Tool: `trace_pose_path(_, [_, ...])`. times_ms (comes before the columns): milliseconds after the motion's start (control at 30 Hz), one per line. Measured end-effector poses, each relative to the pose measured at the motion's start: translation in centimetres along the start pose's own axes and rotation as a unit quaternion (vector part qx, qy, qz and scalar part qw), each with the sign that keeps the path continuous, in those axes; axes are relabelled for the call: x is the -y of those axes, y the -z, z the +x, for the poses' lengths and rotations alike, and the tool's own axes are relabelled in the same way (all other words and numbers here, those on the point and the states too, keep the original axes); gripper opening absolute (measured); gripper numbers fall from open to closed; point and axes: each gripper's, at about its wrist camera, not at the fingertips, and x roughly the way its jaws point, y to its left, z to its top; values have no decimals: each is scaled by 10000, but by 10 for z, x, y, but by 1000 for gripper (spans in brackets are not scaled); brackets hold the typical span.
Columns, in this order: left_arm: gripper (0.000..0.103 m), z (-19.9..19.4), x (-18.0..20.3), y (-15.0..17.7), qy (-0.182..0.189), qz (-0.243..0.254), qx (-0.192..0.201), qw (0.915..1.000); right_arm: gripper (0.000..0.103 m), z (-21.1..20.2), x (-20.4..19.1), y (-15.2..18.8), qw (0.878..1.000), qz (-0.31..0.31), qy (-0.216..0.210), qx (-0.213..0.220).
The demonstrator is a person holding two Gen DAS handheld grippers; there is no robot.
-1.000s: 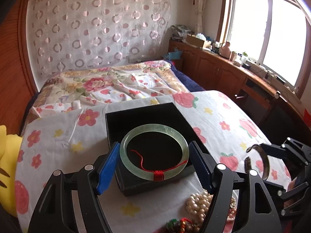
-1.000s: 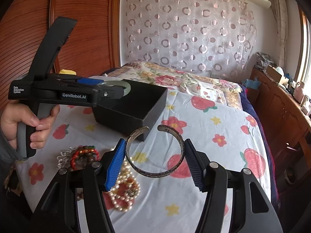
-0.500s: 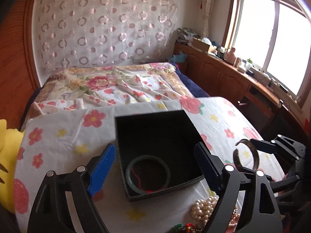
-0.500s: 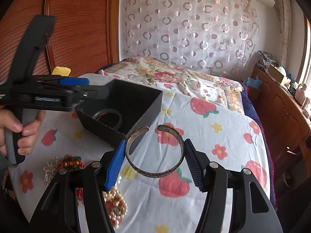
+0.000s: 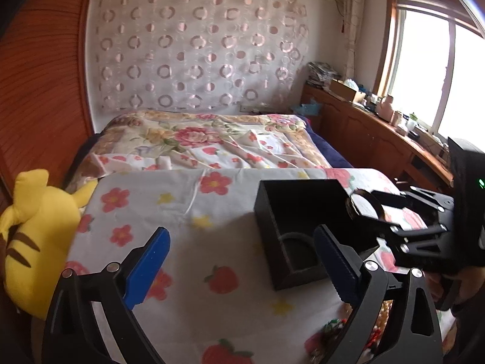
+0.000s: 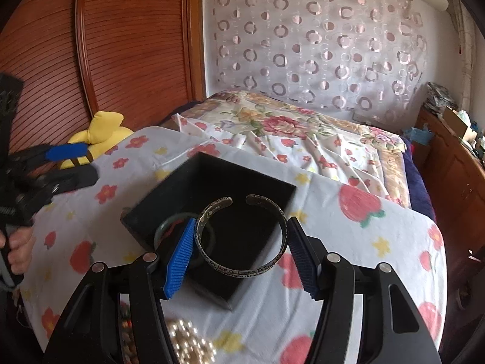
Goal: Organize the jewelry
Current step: 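Carry the cuff with the right gripper into the black box while the left drops the bangle there, then withdraw both grippers from the box back toward the jewelry pile, then grasp the red-cord bead bracelet with the right gripper and lift it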
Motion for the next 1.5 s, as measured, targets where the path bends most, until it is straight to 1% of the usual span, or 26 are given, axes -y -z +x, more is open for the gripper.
trace_pose_path(233, [95, -8, -9, 18, -50, -1, -25, 10000, 64, 24, -5, -11, 9998, 24, 43, -195])
trace_pose_path(367, [95, -11, -8, 24, -74, 47, -42, 10000, 64, 24, -6, -14, 9999, 14, 19, -147])
trace_pose_path(400, [95, -12, -8, 25, -66, 46, -37, 10000, 66, 23, -6, -15, 9999, 5, 3, -125])
trace_pose_path(567, [95, -17, 0, 36, -4, 83, -73, 9999, 67, 6, -11, -12, 10000, -64, -28, -8])
trace_pose_path(733, [95, -26, 16, 60, 160, 197, -163, 9995, 67, -29, -17, 17, 9998, -166, -140, -6])
trace_pose_path(800, [95, -29, 23, 71, 215, 243, -205, 9993, 59, -38, -20, 31, 9995, -211, -232, -60])
trace_pose_path(833, [95, -30, 25, 75, 249, 249, -227, 9991, 58, -42, -22, 38, 9992, -232, -306, -105])
trace_pose_path(900, [95, -33, 29, 86, 329, 245, -301, 9987, 51, -47, -30, 54, 9983, -309, -441, -228])
trace_pose_path(967, [95, -37, 31, 95, 363, 236, -343, 9985, 48, -48, -39, 69, 9969, -374, -589, -361])
trace_pose_path(1000, [95, -39, 30, 97, 370, 228, -345, 9985, 43, -47, -44, 75, 9961, -394, -662, -425])
trace_pose_path(1067, [95, -46, 29, 104, 347, 198, -345, 9986, 37, -45, -57, 87, 9939, -478, -836, -537])
trace_pose_path(1200, [95, -57, 27, 112, 273, 234, -378, 9986, 27, -43, -85, 100, 9890, -805, -1035, -678])
trace_pose_path(1333, [95, -67, 24, 119, 280, 244, -373, 9986, 25, -45, -98, 104, 9863, -1117, -978, -719])
trace_pose_path(1400, [95, -69, 23, 120, 298, 224, -382, 9986, 21, -48, -99, 103, 9853, -1216, -909, -782])
trace_pose_path(1500, [95, -71, 22, 123, 296, 201, -369, 9987, 21, -53, -103, 105, 9827, -1454, -808, -810])
